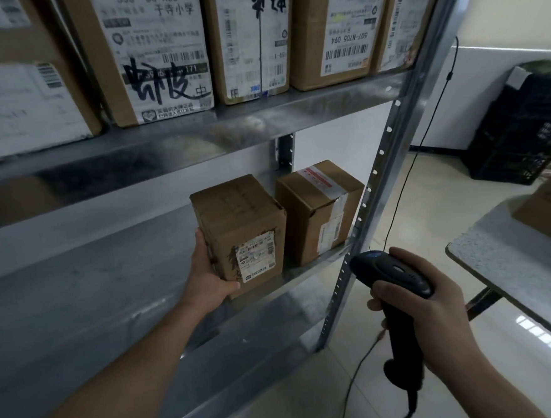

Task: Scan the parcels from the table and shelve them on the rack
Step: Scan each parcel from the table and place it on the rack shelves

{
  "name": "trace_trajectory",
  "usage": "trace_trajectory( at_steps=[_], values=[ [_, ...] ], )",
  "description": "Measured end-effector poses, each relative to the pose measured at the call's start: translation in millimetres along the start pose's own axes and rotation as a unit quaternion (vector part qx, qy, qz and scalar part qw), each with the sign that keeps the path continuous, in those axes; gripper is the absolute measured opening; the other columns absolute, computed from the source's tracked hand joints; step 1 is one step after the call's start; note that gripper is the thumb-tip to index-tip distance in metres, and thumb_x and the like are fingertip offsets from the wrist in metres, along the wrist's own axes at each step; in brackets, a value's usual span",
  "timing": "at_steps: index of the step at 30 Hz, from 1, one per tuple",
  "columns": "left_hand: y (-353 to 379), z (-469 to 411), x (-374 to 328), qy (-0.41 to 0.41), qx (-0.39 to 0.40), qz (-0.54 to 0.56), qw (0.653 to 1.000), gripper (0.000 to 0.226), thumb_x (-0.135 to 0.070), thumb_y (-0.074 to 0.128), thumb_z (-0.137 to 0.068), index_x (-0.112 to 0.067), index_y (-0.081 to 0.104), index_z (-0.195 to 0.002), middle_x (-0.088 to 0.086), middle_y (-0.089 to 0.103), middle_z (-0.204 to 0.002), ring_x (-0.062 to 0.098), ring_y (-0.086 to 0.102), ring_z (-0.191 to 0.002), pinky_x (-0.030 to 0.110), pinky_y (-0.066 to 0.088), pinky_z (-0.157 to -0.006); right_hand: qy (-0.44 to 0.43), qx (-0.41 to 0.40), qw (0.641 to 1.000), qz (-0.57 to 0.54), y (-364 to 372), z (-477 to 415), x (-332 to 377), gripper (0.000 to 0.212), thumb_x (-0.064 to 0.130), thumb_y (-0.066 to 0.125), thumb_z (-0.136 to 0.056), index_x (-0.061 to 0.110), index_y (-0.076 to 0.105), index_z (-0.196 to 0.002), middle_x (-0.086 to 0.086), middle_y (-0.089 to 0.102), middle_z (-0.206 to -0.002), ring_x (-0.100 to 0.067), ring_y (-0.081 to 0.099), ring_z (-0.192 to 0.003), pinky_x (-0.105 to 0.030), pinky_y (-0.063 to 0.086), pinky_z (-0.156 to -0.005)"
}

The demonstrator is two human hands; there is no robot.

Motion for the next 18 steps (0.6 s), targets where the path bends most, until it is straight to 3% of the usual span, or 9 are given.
trace_trajectory(
  at_steps=[4,7,9,12,16,18],
  values=[
    [8,-4,6,-0.014,-0.007,-0.022,1.000,0.131,0.006,0.084,-0.066,-0.044,0.002,-0.155,-0.003,0.051,-0.141,0.015,0.051,-0.129,0.033,0.048,-0.104,0.003,0.001,1.000,-0.001,-7,4,0,0.056,-0.010,0.077,-0.073,0.030,0.068,-0.111,-0.012,0.076,-0.089,-0.052,0.068,-0.079,-0.046,0.055,-0.061],
    [8,-3,9,-0.032,-0.031,-0.065,0.997,0.122,0.004,0.085,-0.069,-0.062,0.011,-0.141,-0.010,0.057,-0.127,0.013,0.056,-0.118,0.023,0.049,-0.092,0.004,-0.001,1.000,-0.011,-13,7,1,0.056,-0.011,0.077,-0.072,0.029,0.068,-0.110,-0.012,0.076,-0.087,-0.052,0.068,-0.078,-0.045,0.054,-0.059],
    [5,3,10,-0.053,-0.044,-0.084,0.994,0.121,-0.004,0.088,-0.067,-0.062,0.011,-0.140,-0.006,0.058,-0.130,0.017,0.056,-0.119,0.032,0.050,-0.098,0.003,0.001,1.000,-0.016,-17,9,2,0.057,-0.003,0.084,-0.065,0.030,0.069,-0.109,-0.013,0.076,-0.088,-0.050,0.069,-0.075,-0.044,0.054,-0.057],
    [4,10,18,-0.088,-0.047,-0.113,0.989,0.134,-0.018,0.091,-0.061,-0.036,0.000,-0.157,0.008,0.049,-0.148,0.029,0.051,-0.132,0.052,0.047,-0.107,0.000,0.004,1.000,-0.025,-24,11,4,0.060,0.013,0.081,-0.056,0.030,0.068,-0.112,-0.012,0.076,-0.093,-0.043,0.072,-0.072,-0.042,0.055,-0.055],
    [10,32,14,-0.132,-0.056,-0.162,0.976,0.127,-0.021,0.090,-0.070,-0.016,0.000,-0.160,0.014,0.031,-0.161,0.032,0.037,-0.143,0.042,0.037,-0.116,-0.008,0.023,0.999,-0.021,-35,13,6,0.057,-0.006,0.082,-0.072,0.033,0.067,-0.111,-0.014,0.075,-0.097,-0.040,0.073,-0.071,-0.043,0.055,-0.057],
    [12,44,9,-0.143,-0.071,-0.197,0.967,0.119,-0.027,0.087,-0.074,-0.010,0.007,-0.160,0.018,0.029,-0.160,0.033,0.038,-0.142,0.040,0.037,-0.113,-0.005,0.037,0.999,-0.021,-41,15,7,0.059,-0.003,0.083,-0.070,0.035,0.066,-0.112,-0.011,0.075,-0.099,-0.038,0.074,-0.072,-0.045,0.057,-0.059]
  ],
)
Point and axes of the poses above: each hand's wrist, its own z-axis away from the middle knuckle, its own y-axis out of the palm, x = y × z, the point moved 8 cm from there along -z, towards the middle knuckle
